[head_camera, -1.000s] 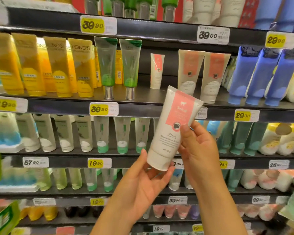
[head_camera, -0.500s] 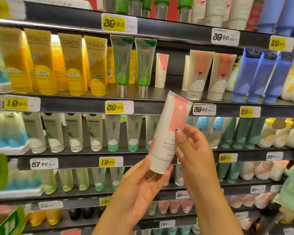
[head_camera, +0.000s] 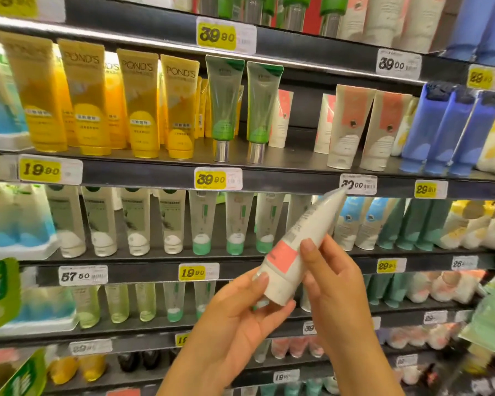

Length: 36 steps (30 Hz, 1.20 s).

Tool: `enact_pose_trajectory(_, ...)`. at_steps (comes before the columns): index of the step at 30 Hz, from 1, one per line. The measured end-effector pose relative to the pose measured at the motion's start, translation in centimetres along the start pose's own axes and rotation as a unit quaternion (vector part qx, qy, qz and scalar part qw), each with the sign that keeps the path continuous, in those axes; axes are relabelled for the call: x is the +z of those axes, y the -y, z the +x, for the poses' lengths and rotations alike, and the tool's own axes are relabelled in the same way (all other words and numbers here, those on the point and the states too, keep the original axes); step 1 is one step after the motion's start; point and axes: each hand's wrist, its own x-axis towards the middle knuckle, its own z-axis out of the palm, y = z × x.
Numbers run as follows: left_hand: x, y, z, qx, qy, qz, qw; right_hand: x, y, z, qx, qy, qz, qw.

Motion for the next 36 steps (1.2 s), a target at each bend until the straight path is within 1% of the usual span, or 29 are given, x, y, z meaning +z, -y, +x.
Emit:
enact_pose_trajectory(4,0.2,0.0,0.0,-0.061,0.004,-0.087,0.994,-0.5,0.1,-0.3,-0.001,-0.006,0.052,0.999)
enact_pose_trajectory(9,0.0,0.2,-0.5,-0.093,0.02,-0.104,0.99,-0.4,-0.1,-0.9,0.0,0.002,0.085,0.996)
enact_pose_trajectory(13,-0.6,0.3,-0.8,-0.076,0.016,-0.094,0.992,-0.4,-0.4,-1.3,0.004,-0.001,0.069,0.998)
enact_pose_trajectory(18,-1.0,0.3,-0.6,-0.028,-0.006,-0.03,0.999,-0.8,-0.5,-1.4,0.022,-0.009,0.027,0.999)
enact_pose_trajectory(22,-0.9,0.8,-0.6,-0.017,-0.002,-0.001,1.0,-1.1,-0.3,-1.6,0.022,-0.025,0.013,0.999)
enact_pose_trajectory(24,-0.7,1.1,-0.6,-0.018,-0.006,-0.013,1.0,-1.2,-0.2,-1.7,0.013,-0.041,0.02,0.999)
enact_pose_trajectory(29,-0.3,1.9,-0.4,-0.043,-0.032,-0.108,0.993,-1.0,-0.3,-2.0,-0.001,-0.069,0.061,0.996)
enact_pose_trajectory(33,-0.3,2.1,-0.5,-0.078,0.0,-0.103,0.992,-1.0,0.0,-1.9,-0.006,-0.051,0.081,0.995)
enact_pose_trajectory(36,-0.5,2.0,-0.5,-0.065,0.01,-0.094,0.993,-1.2,0.2,-1.7,0.003,-0.02,0.075,0.997)
